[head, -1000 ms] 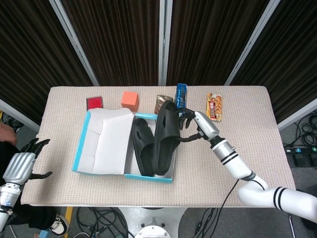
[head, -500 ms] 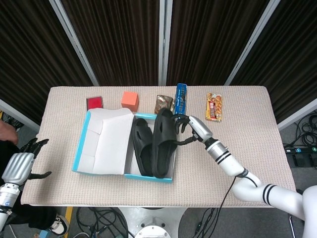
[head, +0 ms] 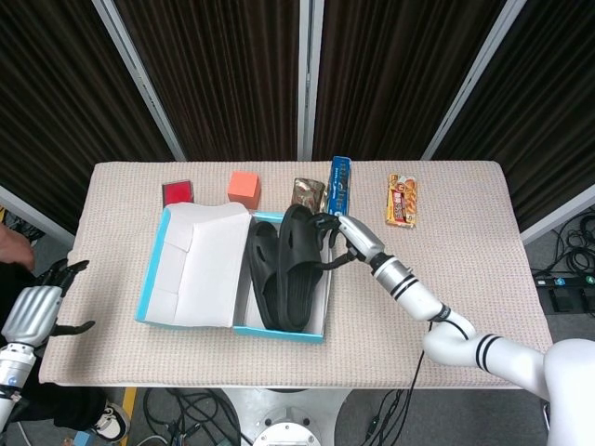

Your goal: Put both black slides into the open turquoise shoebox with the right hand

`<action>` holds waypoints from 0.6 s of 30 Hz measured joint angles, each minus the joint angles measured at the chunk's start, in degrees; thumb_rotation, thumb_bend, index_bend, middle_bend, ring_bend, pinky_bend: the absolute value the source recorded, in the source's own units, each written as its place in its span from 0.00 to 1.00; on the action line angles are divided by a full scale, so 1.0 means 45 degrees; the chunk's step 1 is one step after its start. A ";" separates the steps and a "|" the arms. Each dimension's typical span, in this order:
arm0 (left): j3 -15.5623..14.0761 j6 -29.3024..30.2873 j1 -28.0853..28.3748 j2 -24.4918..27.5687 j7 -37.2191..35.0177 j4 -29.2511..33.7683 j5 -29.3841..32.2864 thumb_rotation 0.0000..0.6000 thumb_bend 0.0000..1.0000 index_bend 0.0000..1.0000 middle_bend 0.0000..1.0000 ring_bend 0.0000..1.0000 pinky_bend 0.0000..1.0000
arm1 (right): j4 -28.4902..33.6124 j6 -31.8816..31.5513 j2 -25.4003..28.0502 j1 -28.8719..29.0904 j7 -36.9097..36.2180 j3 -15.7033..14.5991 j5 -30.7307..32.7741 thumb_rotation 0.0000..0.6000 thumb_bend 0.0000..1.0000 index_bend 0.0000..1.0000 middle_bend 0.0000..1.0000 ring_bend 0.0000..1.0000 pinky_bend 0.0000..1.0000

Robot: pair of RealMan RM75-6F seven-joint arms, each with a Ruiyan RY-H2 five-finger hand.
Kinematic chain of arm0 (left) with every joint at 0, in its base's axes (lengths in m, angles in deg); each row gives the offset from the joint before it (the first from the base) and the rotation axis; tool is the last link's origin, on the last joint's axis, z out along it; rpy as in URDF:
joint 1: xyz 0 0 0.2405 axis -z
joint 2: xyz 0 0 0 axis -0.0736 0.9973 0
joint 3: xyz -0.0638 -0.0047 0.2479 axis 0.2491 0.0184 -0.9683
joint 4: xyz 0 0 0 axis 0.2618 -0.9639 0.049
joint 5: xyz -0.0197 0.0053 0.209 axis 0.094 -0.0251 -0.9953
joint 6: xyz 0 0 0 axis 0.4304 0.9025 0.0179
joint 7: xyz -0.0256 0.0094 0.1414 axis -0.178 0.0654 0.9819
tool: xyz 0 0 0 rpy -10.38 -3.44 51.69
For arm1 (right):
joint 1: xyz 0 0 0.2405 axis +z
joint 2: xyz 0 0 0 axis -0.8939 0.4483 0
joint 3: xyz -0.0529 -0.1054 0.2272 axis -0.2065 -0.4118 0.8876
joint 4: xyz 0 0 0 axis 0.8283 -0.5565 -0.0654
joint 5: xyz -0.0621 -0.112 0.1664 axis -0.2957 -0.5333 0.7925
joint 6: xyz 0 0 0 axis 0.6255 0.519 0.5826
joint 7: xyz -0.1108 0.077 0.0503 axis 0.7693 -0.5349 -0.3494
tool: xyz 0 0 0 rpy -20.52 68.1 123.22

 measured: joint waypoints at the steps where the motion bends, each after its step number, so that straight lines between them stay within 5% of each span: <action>1: 0.0001 0.0004 -0.0004 -0.0005 -0.0022 -0.0014 0.0001 1.00 0.00 0.10 0.15 0.04 0.18 | -0.0020 0.0032 -0.0002 0.0013 0.0062 -0.0007 -0.0011 1.00 0.09 0.66 0.63 0.42 0.54; 18: 0.0017 0.0000 -0.0036 0.0019 -0.0199 -0.0074 0.0021 1.00 0.00 0.10 0.16 0.04 0.18 | 0.0029 0.1123 0.0081 0.0273 0.1127 -0.0061 0.0410 1.00 0.09 0.66 0.63 0.42 0.54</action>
